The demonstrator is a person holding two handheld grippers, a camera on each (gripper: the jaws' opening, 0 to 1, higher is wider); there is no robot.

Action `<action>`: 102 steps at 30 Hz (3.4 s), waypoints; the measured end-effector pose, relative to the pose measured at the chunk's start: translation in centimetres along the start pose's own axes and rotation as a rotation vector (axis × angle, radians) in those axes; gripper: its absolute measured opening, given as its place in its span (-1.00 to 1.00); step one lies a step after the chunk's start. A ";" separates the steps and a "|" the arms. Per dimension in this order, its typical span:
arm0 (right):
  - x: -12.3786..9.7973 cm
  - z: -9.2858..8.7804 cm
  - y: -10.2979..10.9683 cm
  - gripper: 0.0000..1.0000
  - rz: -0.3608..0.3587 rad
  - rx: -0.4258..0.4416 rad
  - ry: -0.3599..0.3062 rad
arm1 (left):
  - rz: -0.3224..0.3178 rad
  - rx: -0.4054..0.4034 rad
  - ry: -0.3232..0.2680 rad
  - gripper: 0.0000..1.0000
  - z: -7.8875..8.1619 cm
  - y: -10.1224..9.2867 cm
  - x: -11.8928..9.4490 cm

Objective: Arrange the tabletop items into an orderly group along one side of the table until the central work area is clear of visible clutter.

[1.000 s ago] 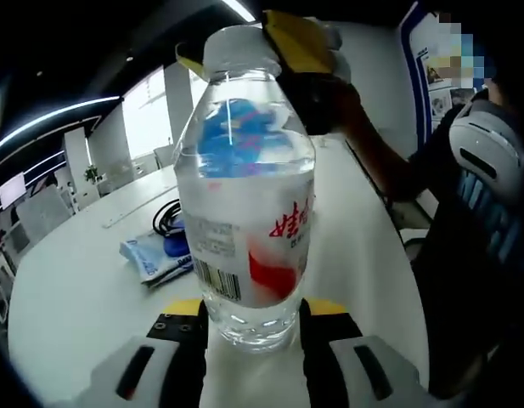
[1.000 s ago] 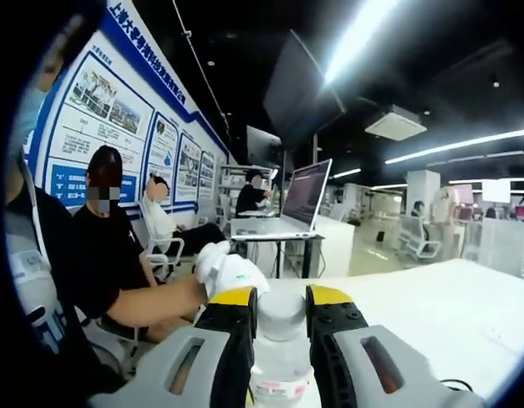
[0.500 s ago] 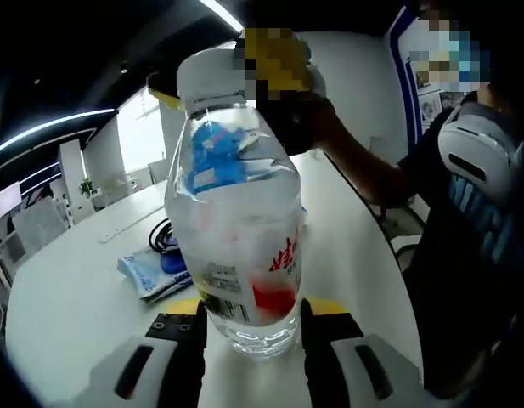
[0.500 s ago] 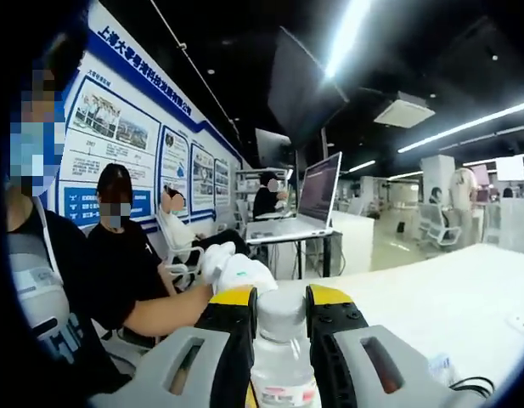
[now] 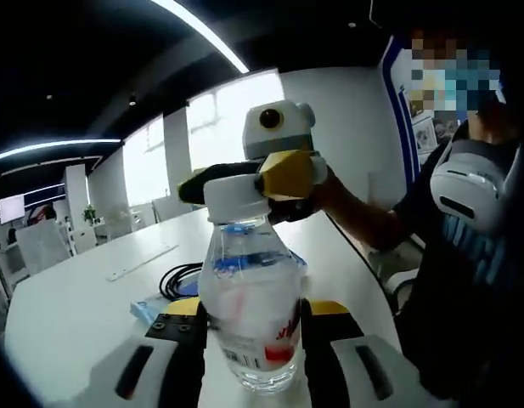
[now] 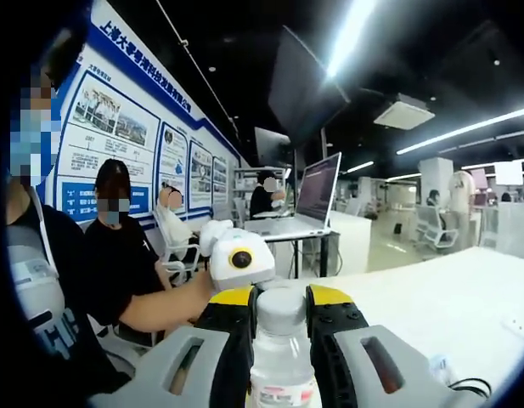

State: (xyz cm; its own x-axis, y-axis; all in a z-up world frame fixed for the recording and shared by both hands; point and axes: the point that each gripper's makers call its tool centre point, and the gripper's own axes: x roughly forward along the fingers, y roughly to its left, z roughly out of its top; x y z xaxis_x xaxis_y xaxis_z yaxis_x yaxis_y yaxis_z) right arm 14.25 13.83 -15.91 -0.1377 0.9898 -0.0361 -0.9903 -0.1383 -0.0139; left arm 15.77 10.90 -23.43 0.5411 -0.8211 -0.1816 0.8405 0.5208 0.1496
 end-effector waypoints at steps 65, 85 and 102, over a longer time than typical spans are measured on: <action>0.4 -0.9 -0.2 -0.58 -0.019 0.007 0.024 | -0.013 -0.048 -0.032 -0.20 -0.4 0.3 -0.2; 0.7 -2.0 0.1 -0.55 -0.027 -0.002 0.054 | -0.007 -0.052 -0.039 -0.20 -0.4 0.1 -0.3; 1.2 -1.1 -0.7 -0.59 -0.036 0.005 0.023 | -0.008 -0.048 -0.035 -0.20 -0.1 1.2 -1.0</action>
State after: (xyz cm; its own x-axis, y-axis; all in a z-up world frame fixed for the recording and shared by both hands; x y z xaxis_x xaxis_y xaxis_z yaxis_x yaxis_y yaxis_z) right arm 14.76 15.11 -17.02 -0.1016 0.9931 -0.0585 -0.9947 -0.1025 -0.0111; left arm 16.21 12.37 -23.16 0.5341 -0.8322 -0.1487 0.8454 0.5244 0.1018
